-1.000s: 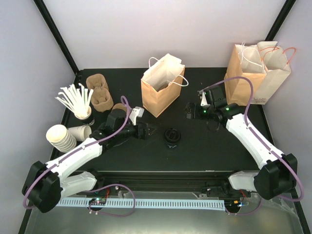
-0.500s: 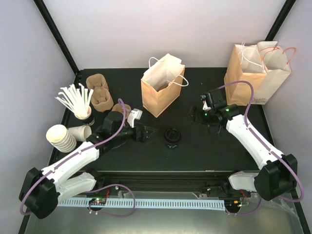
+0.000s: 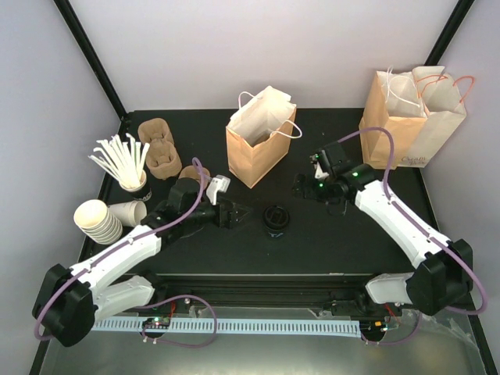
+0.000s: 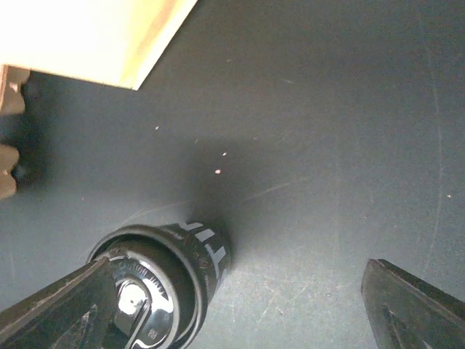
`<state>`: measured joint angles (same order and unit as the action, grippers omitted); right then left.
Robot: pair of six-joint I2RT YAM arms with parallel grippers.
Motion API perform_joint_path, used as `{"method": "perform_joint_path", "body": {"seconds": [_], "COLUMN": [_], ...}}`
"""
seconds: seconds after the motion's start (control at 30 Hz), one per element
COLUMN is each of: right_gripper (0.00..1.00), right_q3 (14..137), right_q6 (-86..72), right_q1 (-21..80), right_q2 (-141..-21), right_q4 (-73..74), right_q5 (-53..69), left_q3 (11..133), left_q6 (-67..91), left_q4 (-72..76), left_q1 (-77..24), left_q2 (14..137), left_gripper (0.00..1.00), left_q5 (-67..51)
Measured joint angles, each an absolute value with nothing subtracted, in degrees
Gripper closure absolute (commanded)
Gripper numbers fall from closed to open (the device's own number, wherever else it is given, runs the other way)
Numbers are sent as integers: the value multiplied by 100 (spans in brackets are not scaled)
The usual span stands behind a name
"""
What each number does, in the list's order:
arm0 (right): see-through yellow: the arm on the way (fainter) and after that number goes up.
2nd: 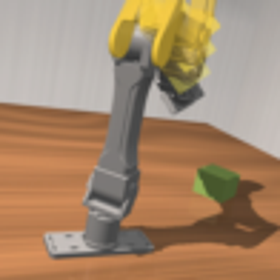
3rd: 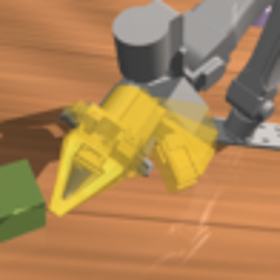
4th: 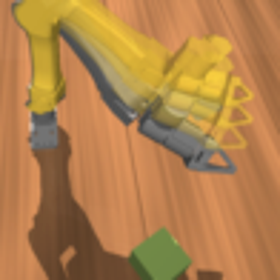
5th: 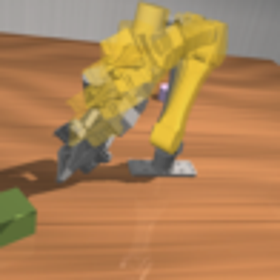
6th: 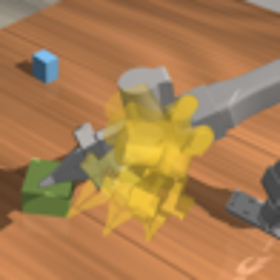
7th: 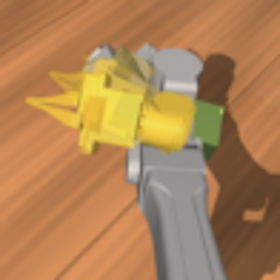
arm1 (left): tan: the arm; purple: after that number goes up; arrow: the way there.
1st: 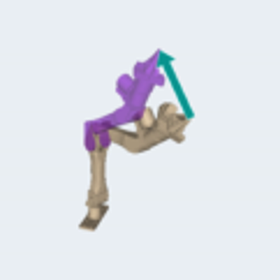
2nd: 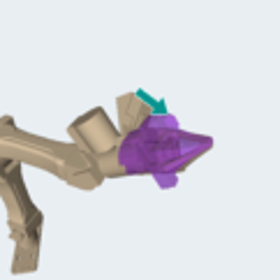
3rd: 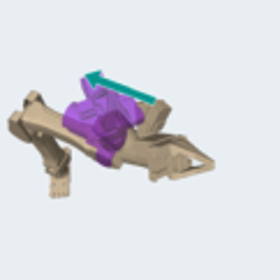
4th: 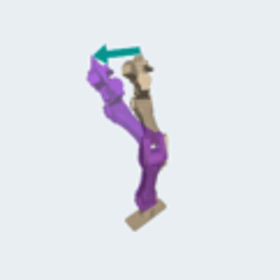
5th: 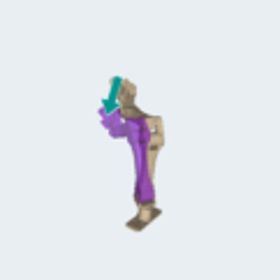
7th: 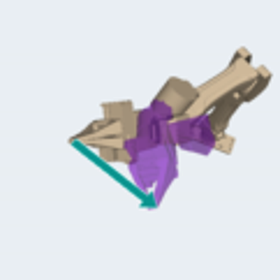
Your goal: Pack the takeout coffee
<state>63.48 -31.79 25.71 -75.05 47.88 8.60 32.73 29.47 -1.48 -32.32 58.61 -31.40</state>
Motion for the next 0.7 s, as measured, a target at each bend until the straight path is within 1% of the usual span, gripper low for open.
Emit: {"method": "perform_joint_path", "body": {"seconds": [0.03, 0.27, 0.7], "right_gripper": [0, 0, 0], "right_q3": [6436, 7070, 7323], "right_q6": [-3212, -3544, -3964], "right_q1": [2727, 3776, 4528], "right_q2": [-7555, -7837, -8204], "right_q4": [4866, 5203, 5430], "right_q5": [746, 165, -178], "left_q3": [3273, 3269, 3240], "left_q6": [2978, 3109, 3312], "left_q4": [-121, 54, 384], "left_q1": [-3232, -3232, -3232], "left_q2": [5907, 6287, 6602], "left_gripper": [3, 3, 4], "left_q5": [-3166, -3297, -3415]}}
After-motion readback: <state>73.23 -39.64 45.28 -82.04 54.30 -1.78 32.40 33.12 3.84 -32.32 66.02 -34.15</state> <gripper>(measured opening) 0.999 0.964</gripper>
